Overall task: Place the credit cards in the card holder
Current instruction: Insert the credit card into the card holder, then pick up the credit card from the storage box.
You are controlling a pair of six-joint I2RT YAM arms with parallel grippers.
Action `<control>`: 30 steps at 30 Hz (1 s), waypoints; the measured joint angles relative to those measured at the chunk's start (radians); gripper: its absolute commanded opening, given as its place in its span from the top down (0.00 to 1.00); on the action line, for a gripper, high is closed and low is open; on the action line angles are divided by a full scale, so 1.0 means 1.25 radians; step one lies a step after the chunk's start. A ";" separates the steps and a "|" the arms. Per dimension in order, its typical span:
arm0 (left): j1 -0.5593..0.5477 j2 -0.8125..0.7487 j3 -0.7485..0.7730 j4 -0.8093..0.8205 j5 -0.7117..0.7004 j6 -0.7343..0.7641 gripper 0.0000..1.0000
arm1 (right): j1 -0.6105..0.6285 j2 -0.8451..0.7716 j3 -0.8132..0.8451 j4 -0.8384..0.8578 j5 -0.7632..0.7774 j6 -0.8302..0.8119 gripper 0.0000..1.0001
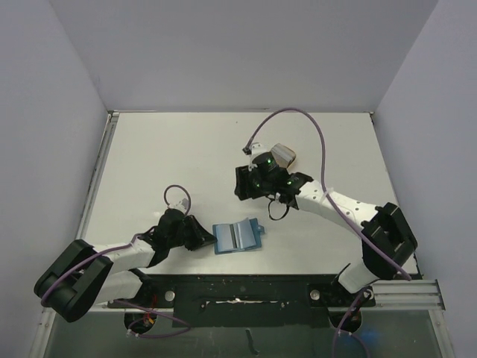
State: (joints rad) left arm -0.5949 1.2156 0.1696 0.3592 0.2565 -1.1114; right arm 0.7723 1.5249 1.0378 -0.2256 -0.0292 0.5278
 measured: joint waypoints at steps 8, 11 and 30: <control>0.000 -0.003 0.006 -0.013 0.023 0.026 1.00 | -0.142 0.129 0.226 -0.111 0.137 -0.254 0.44; 0.000 -0.003 0.011 -0.015 0.029 0.034 1.00 | -0.197 0.198 0.290 -0.128 0.180 -0.335 0.43; 0.000 -0.003 0.017 -0.022 0.049 0.055 1.00 | -0.288 0.452 0.468 -0.191 0.265 -0.557 0.47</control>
State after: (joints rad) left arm -0.5949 1.2118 0.1909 0.3321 0.3176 -1.0428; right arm 0.4118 2.0899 1.6222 -0.4648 0.3019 -0.1688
